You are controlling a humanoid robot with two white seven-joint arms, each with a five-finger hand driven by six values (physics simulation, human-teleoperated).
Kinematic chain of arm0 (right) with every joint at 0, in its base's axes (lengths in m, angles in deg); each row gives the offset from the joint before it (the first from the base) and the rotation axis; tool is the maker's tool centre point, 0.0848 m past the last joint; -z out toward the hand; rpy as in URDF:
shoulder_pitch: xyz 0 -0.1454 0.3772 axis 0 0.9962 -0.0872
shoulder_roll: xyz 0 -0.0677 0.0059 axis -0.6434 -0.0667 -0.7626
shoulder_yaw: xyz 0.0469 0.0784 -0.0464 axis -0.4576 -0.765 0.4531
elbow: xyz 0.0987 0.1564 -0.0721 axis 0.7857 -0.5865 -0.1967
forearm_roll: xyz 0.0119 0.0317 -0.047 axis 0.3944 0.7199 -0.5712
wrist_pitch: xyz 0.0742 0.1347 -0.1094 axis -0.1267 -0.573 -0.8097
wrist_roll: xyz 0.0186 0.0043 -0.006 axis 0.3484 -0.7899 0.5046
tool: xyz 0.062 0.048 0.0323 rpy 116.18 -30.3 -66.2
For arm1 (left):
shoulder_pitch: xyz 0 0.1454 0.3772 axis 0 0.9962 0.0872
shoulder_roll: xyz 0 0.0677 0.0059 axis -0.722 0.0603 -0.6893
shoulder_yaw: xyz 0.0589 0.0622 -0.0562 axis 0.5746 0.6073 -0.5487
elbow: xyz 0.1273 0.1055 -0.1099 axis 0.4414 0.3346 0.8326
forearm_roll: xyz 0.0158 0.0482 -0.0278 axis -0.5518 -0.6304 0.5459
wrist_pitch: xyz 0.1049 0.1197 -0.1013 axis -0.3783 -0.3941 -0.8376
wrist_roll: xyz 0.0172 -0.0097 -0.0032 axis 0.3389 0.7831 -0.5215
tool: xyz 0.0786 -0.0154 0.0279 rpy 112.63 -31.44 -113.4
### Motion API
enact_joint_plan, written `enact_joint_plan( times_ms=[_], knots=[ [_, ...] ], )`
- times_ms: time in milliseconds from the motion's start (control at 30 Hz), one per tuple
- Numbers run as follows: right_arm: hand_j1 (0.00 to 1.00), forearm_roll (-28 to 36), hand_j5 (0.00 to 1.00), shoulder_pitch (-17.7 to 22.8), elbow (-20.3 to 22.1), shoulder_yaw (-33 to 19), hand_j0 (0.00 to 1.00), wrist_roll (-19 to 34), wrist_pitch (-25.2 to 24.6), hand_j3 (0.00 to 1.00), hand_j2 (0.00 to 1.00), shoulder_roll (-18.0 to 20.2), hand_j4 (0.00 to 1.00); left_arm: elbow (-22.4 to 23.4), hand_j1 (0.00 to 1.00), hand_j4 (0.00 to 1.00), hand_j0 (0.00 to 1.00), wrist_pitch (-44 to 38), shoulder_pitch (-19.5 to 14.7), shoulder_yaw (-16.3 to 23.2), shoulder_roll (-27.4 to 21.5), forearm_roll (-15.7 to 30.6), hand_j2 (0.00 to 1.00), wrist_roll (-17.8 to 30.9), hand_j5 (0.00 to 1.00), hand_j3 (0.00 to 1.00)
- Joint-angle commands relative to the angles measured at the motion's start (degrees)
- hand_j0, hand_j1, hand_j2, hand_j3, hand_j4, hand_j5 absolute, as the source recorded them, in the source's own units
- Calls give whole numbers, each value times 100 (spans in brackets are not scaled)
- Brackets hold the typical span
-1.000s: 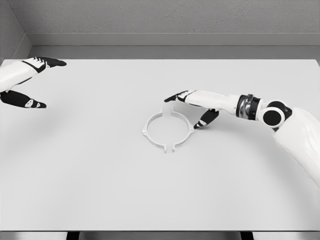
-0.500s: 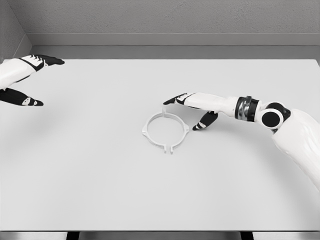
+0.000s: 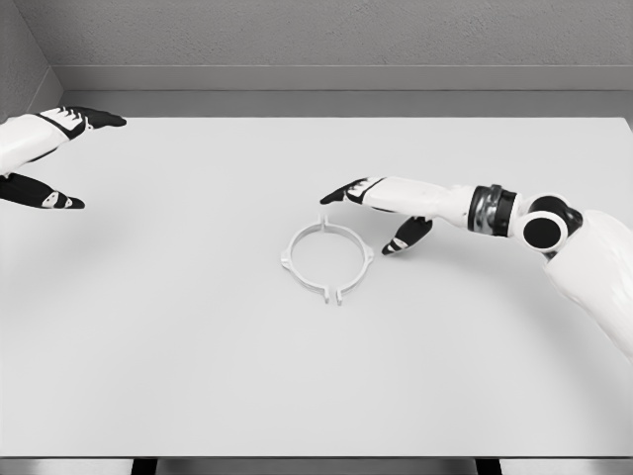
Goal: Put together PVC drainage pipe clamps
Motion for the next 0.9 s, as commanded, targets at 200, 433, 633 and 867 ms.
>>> enact_joint_plan(
  times_ms=[200,433,633,867],
  knots=[
    [100,43,100,79,149,-1,100,9,-13,100,100,192,100,-1,100,100,100,-16,0,-5,-9,41,100,-3,100,100],
    [100,43,100,88,105,-1,100,18,-13,100,100,69,100,-1,100,100,100,-16,-18,-31,-9,50,100,-3,100,100],
    [100,43,100,79,105,8,100,27,-13,100,100,-63,100,-10,100,100,100,-16,-18,-40,-17,50,100,-3,100,100],
    [100,34,100,88,96,69,100,27,-13,100,100,-63,100,-19,100,100,100,-16,-18,-49,-26,85,100,-3,100,100]
  ],
)
